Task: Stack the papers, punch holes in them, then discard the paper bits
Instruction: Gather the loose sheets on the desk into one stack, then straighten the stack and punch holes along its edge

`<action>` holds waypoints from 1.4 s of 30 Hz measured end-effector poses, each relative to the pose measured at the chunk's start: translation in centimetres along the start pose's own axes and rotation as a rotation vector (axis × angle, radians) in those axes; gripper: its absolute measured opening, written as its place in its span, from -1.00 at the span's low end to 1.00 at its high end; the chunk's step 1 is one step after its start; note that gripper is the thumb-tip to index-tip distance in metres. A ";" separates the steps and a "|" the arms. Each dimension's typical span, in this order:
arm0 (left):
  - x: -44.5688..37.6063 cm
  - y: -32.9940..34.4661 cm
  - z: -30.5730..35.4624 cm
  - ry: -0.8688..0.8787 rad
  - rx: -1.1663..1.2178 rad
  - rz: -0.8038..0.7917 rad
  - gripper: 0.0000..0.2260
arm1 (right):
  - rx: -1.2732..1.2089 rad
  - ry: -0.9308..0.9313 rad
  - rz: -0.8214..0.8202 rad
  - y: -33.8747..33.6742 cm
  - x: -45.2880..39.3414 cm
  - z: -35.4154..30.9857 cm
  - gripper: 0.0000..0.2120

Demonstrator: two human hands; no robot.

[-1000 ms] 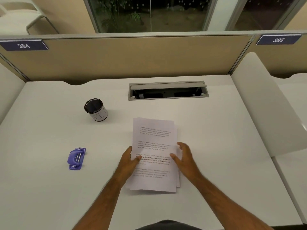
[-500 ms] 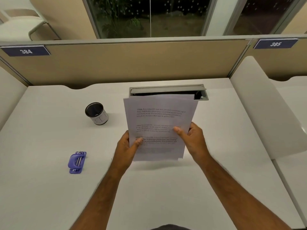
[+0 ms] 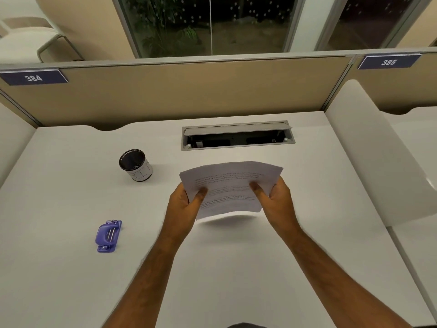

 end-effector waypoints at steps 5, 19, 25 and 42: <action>0.0 0.4 -0.5 -0.047 -0.066 -0.032 -0.73 | 0.028 0.056 -0.015 0.0 0.3 1.4 -0.53; 0.6 1.0 -1.2 -0.112 -0.098 -0.042 -0.77 | 0.066 0.074 -0.030 0.4 1.1 1.9 -0.62; 0.7 1.0 -1.5 -0.140 -0.083 -0.070 -0.69 | 0.067 0.129 -0.020 0.4 1.5 3.1 -0.50; 3.1 -2.9 2.9 0.102 -0.344 0.279 -0.31 | 0.479 -0.219 -0.168 -0.8 2.1 -2.9 -0.77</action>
Point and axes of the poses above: each hand's wrist, its own x-axis away from the middle knuckle, its own y-axis out of the palm, z = x × y, the point moved 7 cm from there along -x, towards the middle knuckle, and after that the axes turned 10 degrees about -z, right-handed, at the moved point
